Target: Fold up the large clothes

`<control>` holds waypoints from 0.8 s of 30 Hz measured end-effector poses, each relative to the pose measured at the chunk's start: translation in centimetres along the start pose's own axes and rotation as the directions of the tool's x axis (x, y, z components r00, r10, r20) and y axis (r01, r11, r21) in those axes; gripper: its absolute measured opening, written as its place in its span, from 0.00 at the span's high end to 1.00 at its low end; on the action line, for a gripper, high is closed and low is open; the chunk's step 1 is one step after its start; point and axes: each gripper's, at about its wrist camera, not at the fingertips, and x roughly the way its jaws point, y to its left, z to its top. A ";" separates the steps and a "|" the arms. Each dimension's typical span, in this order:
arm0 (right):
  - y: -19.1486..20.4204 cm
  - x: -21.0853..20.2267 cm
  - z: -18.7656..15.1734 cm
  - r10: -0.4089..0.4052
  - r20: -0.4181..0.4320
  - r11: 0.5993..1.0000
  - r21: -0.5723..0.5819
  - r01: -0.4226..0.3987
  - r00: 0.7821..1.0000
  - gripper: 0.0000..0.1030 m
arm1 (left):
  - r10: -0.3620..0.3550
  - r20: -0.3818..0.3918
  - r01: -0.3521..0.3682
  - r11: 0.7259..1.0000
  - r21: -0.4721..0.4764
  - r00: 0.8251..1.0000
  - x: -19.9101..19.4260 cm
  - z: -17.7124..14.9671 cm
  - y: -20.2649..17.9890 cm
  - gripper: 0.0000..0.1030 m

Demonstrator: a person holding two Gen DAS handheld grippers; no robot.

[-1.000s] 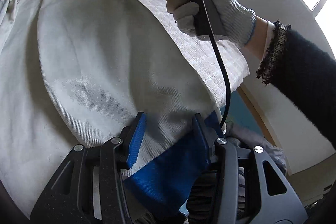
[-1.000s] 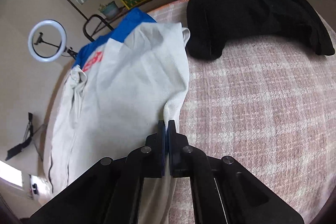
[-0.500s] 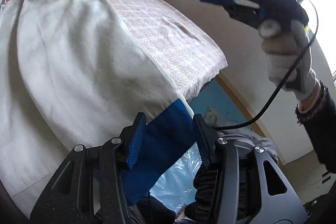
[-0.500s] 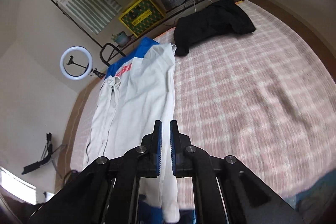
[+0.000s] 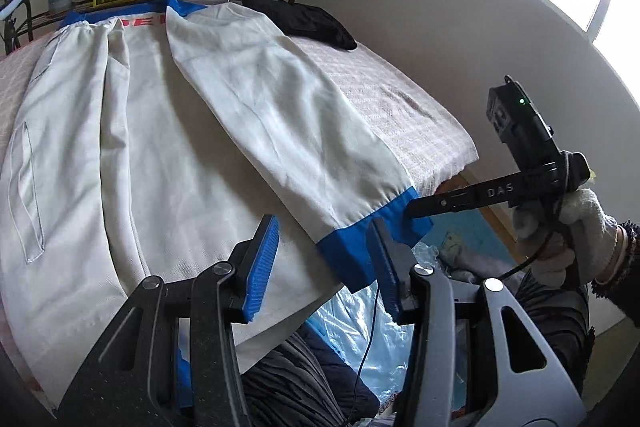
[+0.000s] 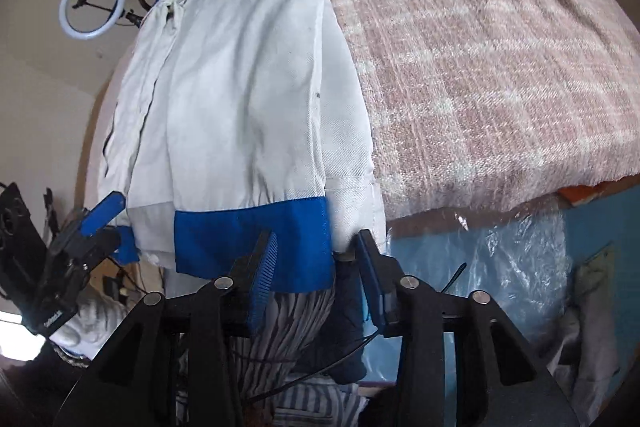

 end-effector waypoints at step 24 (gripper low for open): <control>1.3 -6.7 0.7 -0.128 0.144 0.988 -0.074 0.139 0.981 0.69 | -0.192 -0.124 0.156 0.954 -0.258 0.974 4.9 2.0 1.2 0.55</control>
